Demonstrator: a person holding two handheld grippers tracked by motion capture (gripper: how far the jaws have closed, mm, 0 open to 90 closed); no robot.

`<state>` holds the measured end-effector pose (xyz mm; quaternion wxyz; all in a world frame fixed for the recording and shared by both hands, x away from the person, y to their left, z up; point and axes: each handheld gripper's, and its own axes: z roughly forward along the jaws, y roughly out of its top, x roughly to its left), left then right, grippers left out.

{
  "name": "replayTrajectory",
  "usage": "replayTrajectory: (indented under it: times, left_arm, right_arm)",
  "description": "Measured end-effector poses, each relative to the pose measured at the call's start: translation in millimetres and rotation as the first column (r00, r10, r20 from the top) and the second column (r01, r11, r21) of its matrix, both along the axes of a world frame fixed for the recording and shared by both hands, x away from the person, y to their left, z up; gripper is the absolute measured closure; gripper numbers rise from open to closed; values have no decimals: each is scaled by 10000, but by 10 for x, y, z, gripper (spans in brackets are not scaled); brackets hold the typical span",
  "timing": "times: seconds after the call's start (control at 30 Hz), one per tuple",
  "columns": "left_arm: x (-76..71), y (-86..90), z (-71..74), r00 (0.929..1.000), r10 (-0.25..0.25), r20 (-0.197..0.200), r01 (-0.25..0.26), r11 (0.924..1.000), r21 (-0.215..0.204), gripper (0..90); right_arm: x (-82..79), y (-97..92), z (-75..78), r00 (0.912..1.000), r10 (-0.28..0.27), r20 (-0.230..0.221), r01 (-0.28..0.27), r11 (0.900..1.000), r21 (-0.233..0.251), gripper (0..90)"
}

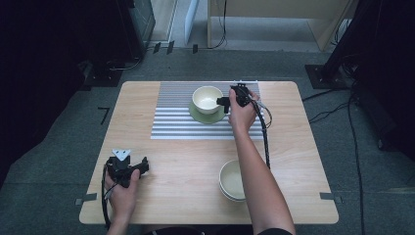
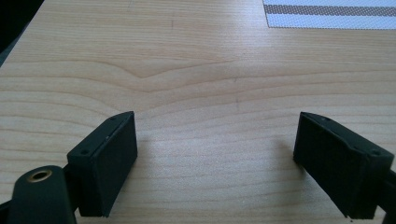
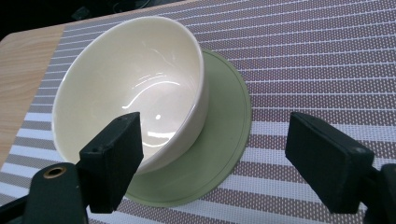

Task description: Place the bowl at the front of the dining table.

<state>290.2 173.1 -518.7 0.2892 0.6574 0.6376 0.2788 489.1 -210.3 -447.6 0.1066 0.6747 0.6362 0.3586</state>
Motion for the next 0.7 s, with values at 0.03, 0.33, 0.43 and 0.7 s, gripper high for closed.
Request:
replayTrajectory:
  times: [0.03,0.33,0.43,0.7]
  left_arm:
    - [0,0,0,10000,0,-2,0,10000,-2,130]
    - [0,0,0,10000,-3,-3,3,10000,3,130]
    - [0,0,0,10000,-1,-1,1,10000,-1,130]
    - [0,0,0,10000,-2,-1,2,10000,0,130]
  right_arm:
    - [-17,-3,11,10000,40,45,-40,10000,-49,186]
    - [-171,-106,103,9986,343,393,-347,9994,92,169]
    - [-214,-156,113,9982,444,394,-441,9990,-63,168]
    - [-360,-307,138,9976,374,590,-371,9993,-60,169]
